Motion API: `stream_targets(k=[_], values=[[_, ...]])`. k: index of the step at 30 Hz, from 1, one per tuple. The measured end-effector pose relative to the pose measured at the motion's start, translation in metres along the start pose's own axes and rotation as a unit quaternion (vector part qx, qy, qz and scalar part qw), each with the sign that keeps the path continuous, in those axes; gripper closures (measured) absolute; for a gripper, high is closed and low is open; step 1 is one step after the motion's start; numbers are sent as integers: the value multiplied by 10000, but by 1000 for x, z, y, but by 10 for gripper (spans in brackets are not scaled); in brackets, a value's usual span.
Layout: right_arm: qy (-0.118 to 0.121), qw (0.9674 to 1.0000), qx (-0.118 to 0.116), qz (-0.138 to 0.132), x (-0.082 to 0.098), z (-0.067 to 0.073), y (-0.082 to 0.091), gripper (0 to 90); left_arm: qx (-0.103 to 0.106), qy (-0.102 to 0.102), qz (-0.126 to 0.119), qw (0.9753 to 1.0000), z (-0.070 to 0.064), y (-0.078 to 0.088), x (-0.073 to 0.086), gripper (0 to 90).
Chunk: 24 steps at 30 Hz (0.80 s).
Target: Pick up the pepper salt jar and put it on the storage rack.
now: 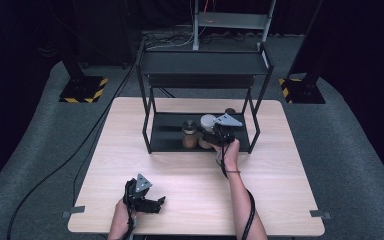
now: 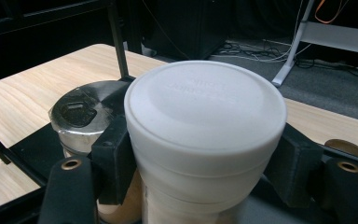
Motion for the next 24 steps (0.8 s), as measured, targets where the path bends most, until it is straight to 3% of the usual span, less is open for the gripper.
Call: stream_targets(k=[2,4,6,11,15,20,24], values=[[0,10000,-8,44,-1,0,0,322,2,0,3,10000,0,0,0,39],[-3,9999,18,138,-3,0,0,229,3,1,4,10000,0,0,0,39],[-37,9996,-91,277,-5,-3,0,206,-1,-2,0,10000,0,0,0,39],[-55,9960,-301,845,-10,-12,1,75,-5,-6,-3,10000,0,0,0,39],[90,9934,-340,1088,-10,-12,9,40,-10,-12,-4,10000,0,0,0,39],[407,9867,-440,1512,-6,-8,24,8,-18,-19,-7,10000,-1,0,0,39],[570,9826,-525,1688,3,-5,37,0,-23,-22,-9,10000,-1,0,0,39]])
Point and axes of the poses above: each handheld gripper's, and its own axes: y roughly backward along the jaws, x roughly out of its underside, z roughly to its left, the point moved 9 cm from there along -y, roughly forward along the jaws
